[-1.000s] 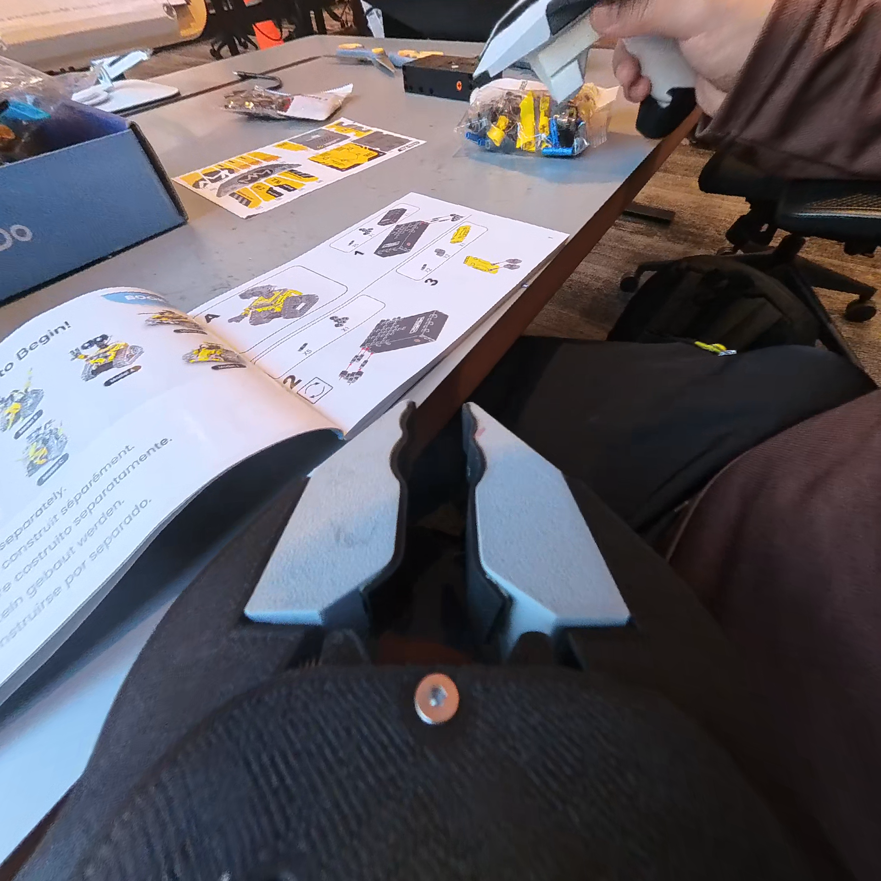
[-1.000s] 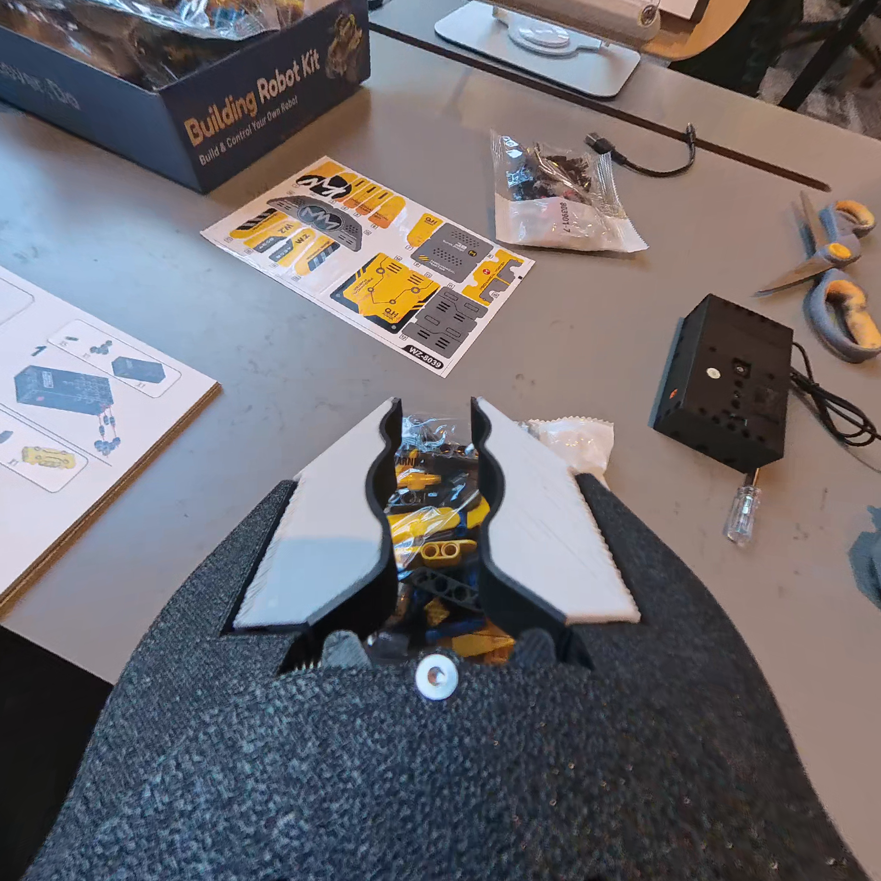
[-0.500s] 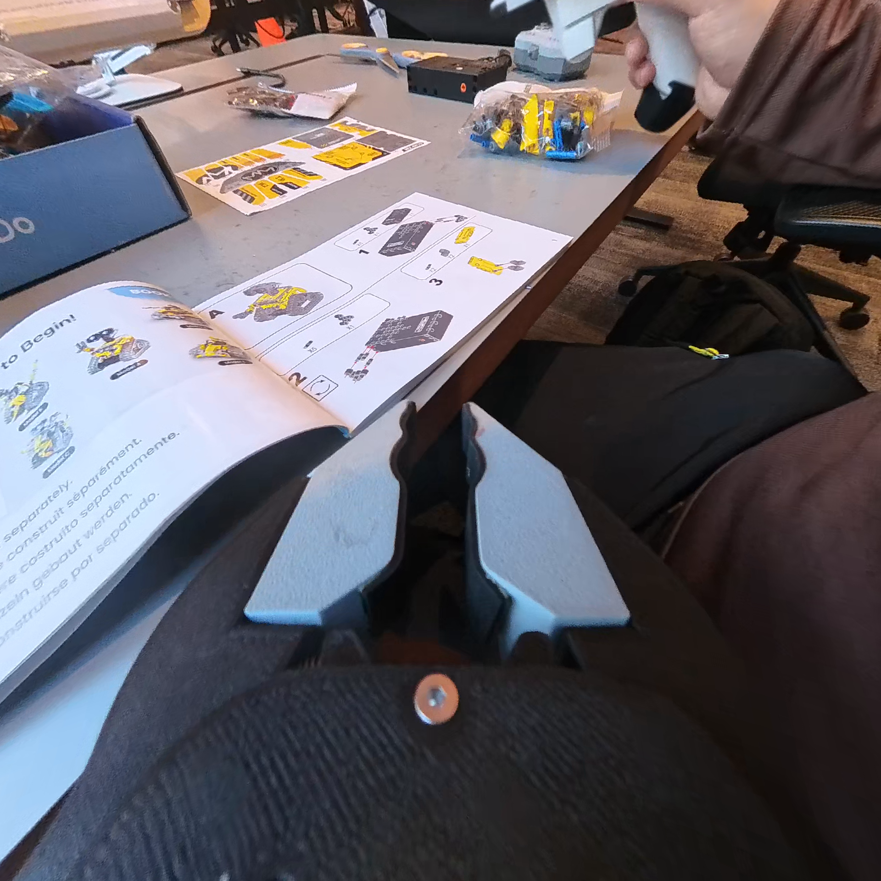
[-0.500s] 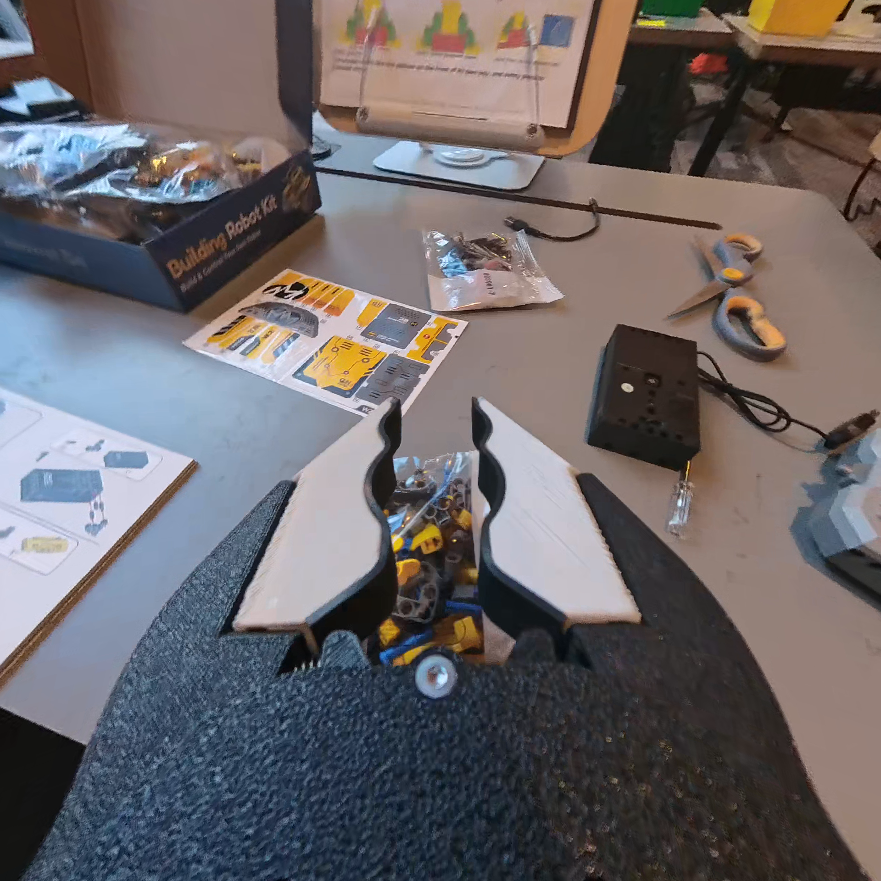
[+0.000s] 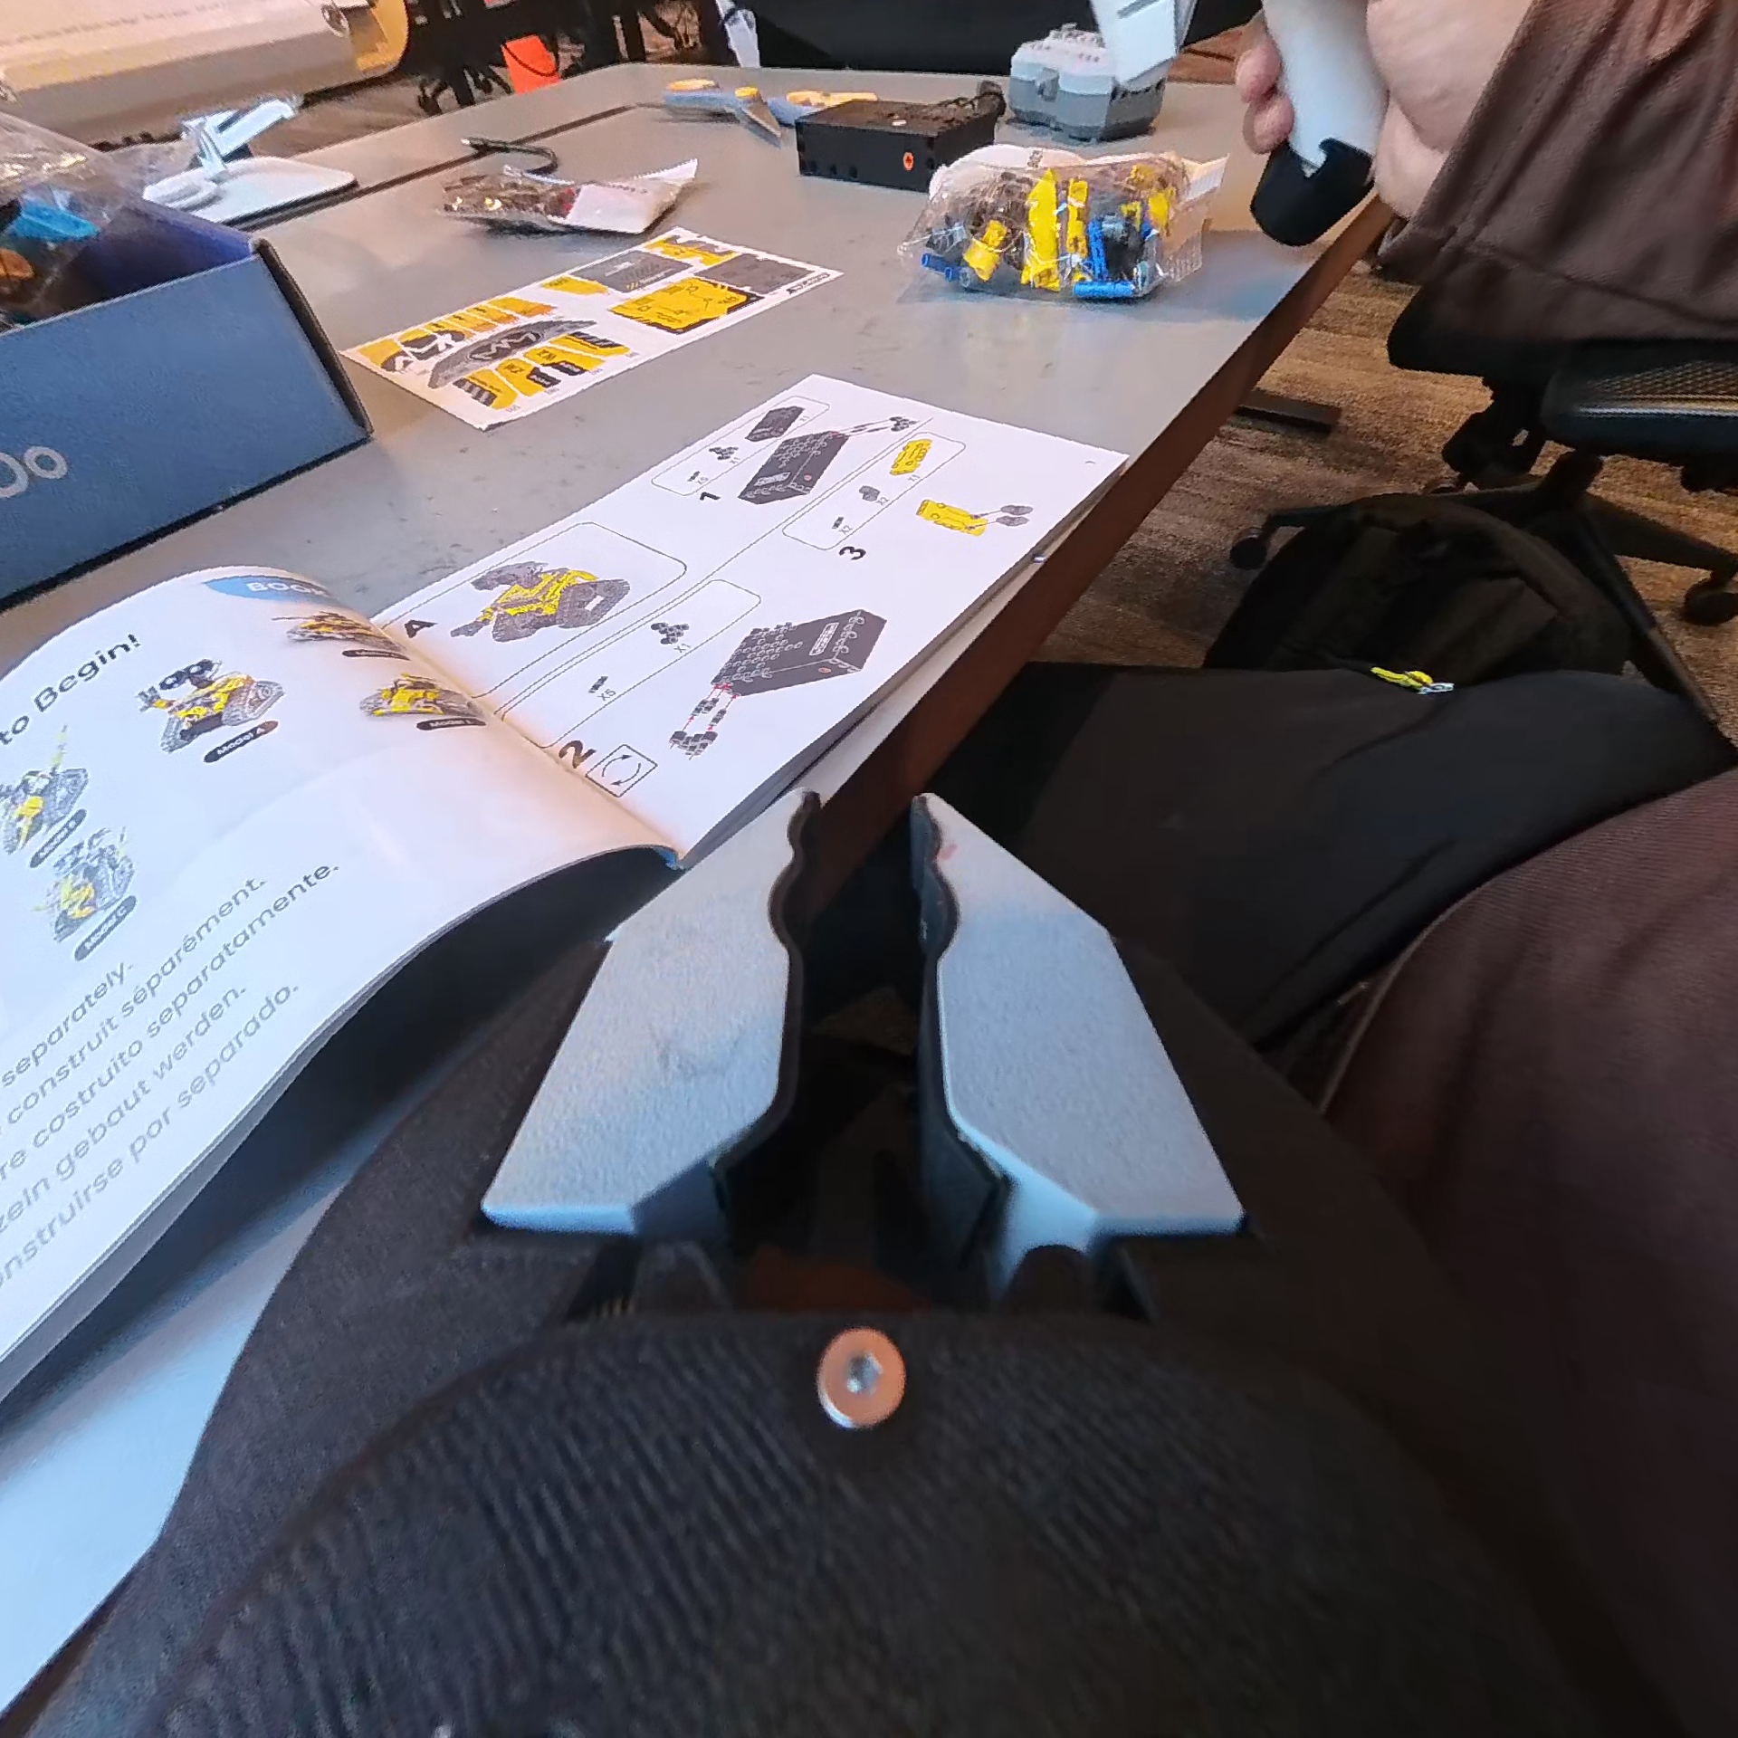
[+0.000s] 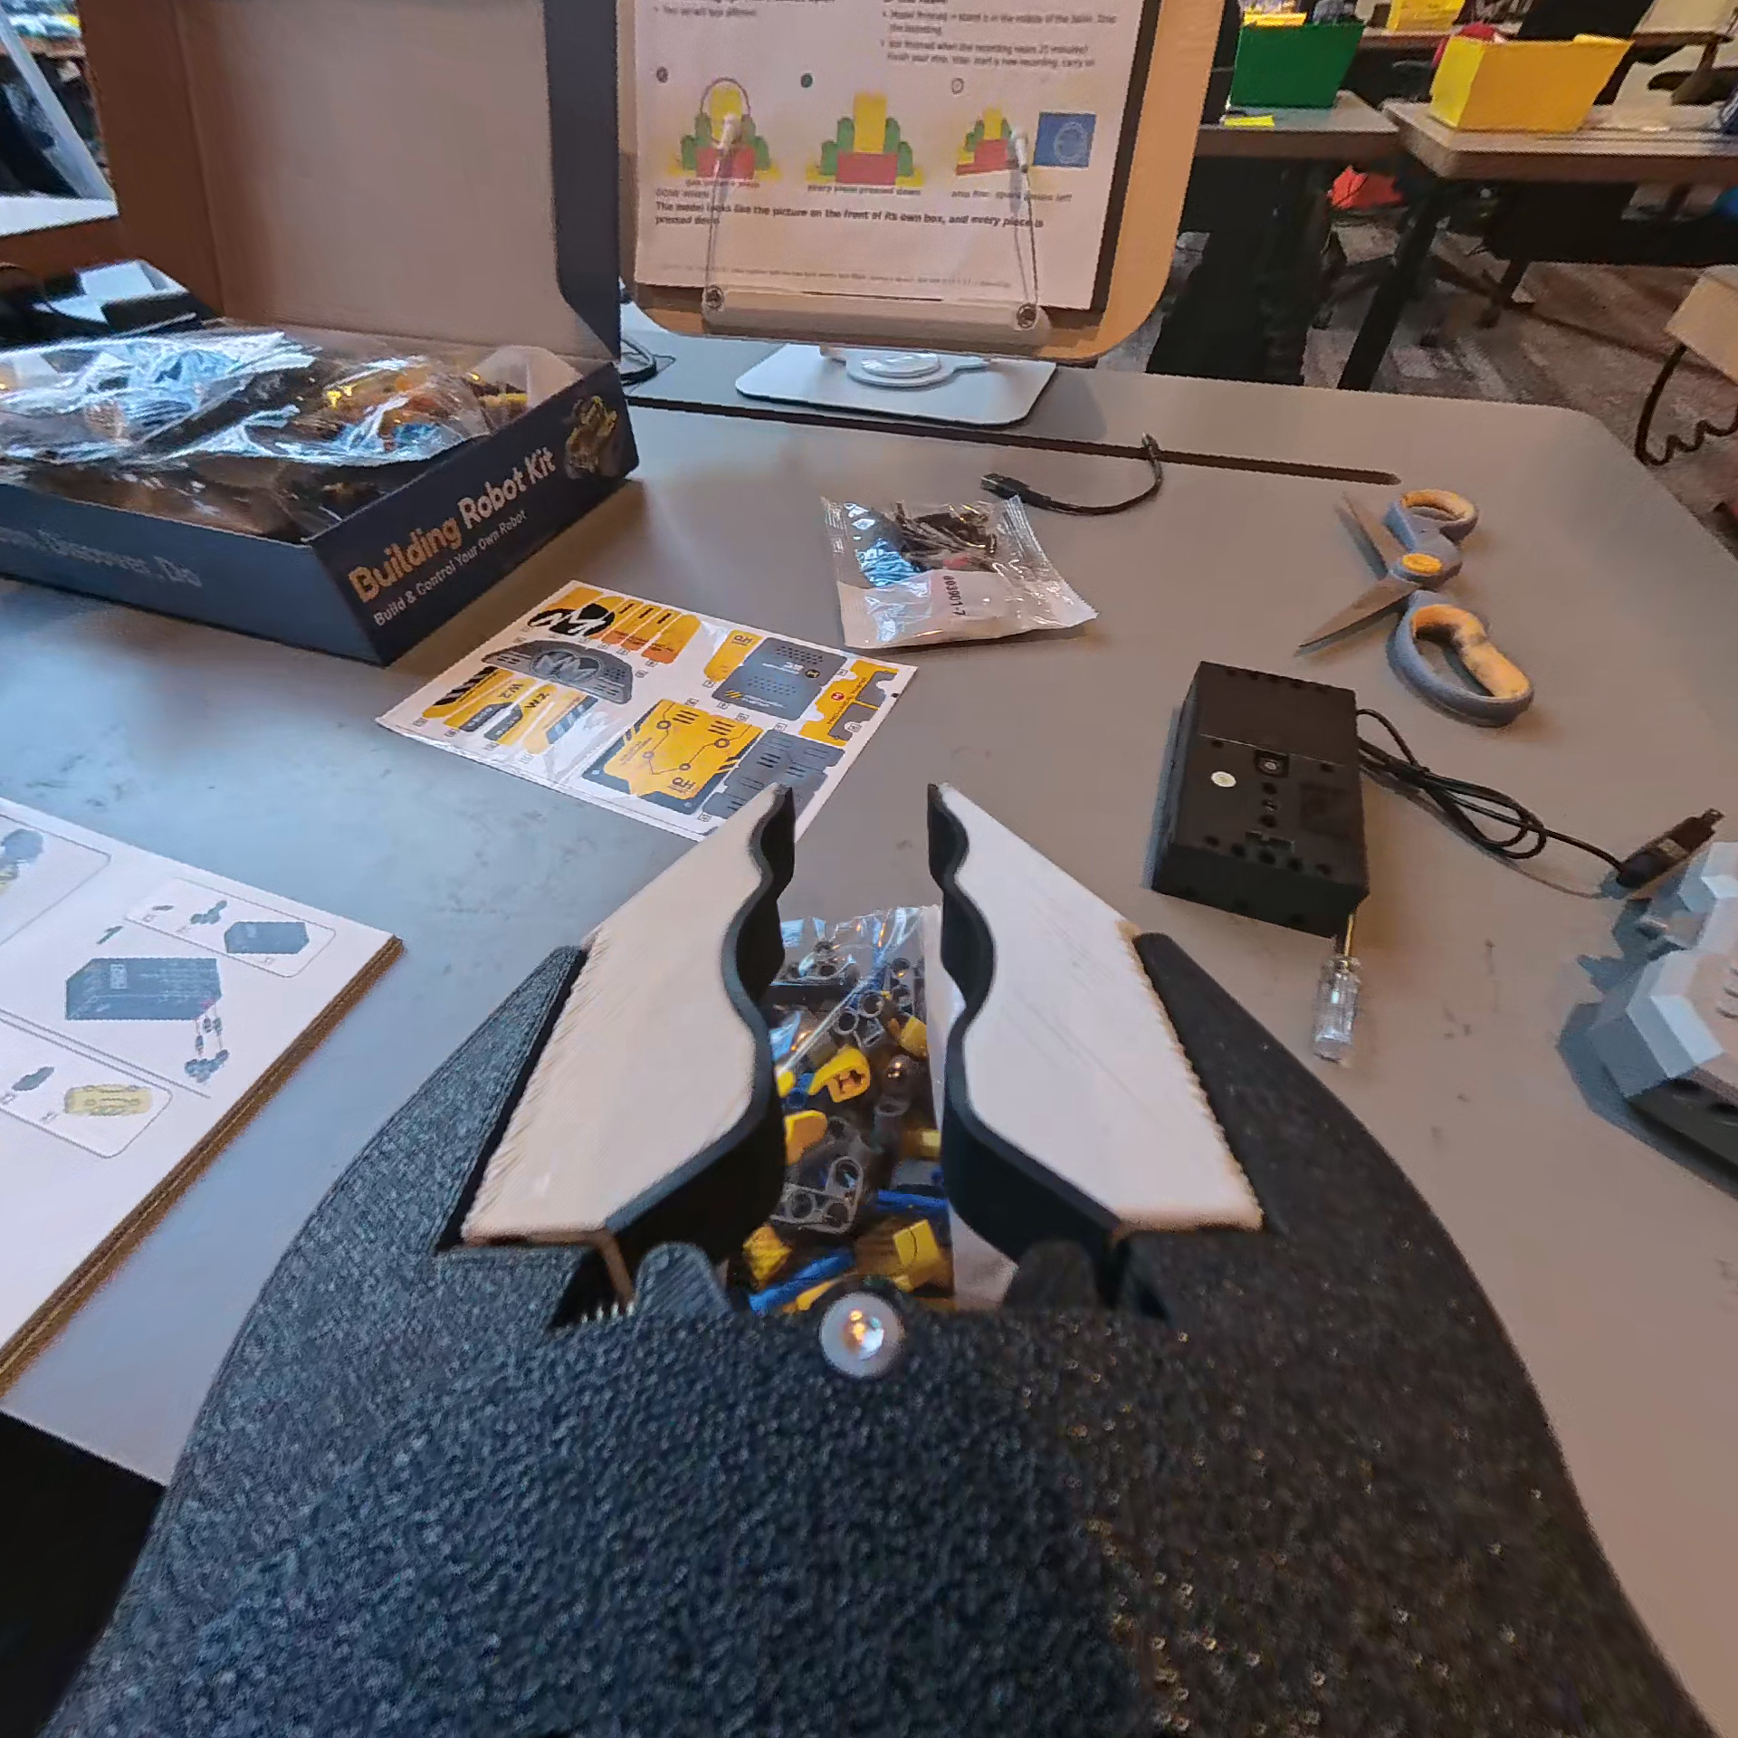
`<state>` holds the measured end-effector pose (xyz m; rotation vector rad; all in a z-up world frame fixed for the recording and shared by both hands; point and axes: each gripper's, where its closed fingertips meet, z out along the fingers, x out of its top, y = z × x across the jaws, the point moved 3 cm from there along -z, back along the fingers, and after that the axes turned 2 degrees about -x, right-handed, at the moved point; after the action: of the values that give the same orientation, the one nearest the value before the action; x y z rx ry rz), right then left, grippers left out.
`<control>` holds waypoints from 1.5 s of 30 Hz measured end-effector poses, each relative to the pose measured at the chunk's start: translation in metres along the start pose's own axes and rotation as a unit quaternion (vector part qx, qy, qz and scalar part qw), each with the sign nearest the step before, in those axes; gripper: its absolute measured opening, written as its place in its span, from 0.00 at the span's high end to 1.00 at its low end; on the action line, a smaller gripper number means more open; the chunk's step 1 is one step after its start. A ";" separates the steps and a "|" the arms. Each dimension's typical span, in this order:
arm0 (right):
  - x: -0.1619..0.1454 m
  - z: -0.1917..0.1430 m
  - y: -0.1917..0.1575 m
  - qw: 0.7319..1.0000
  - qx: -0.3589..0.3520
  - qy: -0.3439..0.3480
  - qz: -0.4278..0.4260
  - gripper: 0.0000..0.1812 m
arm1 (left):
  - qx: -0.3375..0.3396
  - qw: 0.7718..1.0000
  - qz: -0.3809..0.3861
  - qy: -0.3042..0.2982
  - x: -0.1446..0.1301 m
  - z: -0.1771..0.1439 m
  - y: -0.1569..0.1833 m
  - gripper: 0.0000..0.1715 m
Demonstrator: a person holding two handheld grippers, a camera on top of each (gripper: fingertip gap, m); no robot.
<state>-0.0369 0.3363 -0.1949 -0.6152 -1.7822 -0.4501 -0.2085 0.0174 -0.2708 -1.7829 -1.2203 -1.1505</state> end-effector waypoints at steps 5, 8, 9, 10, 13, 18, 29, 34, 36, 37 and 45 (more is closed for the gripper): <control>-0.002 0.003 -0.008 1.000 0.010 -0.004 -0.006 0.85 | 0.001 1.000 0.002 -0.001 0.000 -0.001 0.000 0.91; -0.004 0.004 -0.011 1.000 0.015 -0.007 -0.004 0.85 | 0.001 1.000 0.004 -0.001 0.000 -0.001 0.000 0.91; -0.004 0.004 -0.011 1.000 0.015 -0.007 -0.005 0.85 | 0.001 1.000 0.005 -0.001 0.000 -0.002 0.000 0.91; -0.003 0.004 -0.012 1.000 0.015 -0.006 -0.006 0.85 | 0.001 1.000 0.005 -0.001 0.000 -0.002 0.000 0.90; -0.003 0.005 -0.012 1.000 0.015 -0.006 -0.008 0.85 | 0.001 1.000 0.004 0.001 0.000 -0.003 0.000 0.91; -0.003 0.004 -0.012 1.000 0.013 -0.005 -0.009 0.86 | 0.000 1.000 0.005 0.000 0.000 -0.003 0.001 0.91; 0.051 -0.066 0.068 0.980 -0.154 0.121 -0.019 0.92 | -0.001 1.000 -0.008 0.001 0.000 -0.002 -0.001 0.91; 0.038 -0.066 0.077 0.984 -0.149 0.095 0.002 0.91 | 0.000 1.000 0.007 -0.001 0.000 0.000 0.002 0.91; 0.031 -0.057 0.075 0.990 -0.125 0.061 0.008 0.88 | -0.001 1.000 0.004 -0.001 0.000 0.000 0.002 0.91; 0.023 -0.048 0.069 0.995 -0.094 0.027 0.014 0.90 | -0.001 1.000 0.002 0.000 0.000 0.001 0.002 0.91; -0.063 -0.004 0.011 0.973 0.063 -0.221 -0.007 1.00 | 0.006 1.000 0.004 0.000 0.000 0.000 0.000 0.91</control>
<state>-0.0131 0.3315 -0.2541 -0.6470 -2.2206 -0.2141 -0.2086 0.0172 -0.2711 -1.7770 -1.2163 -1.1378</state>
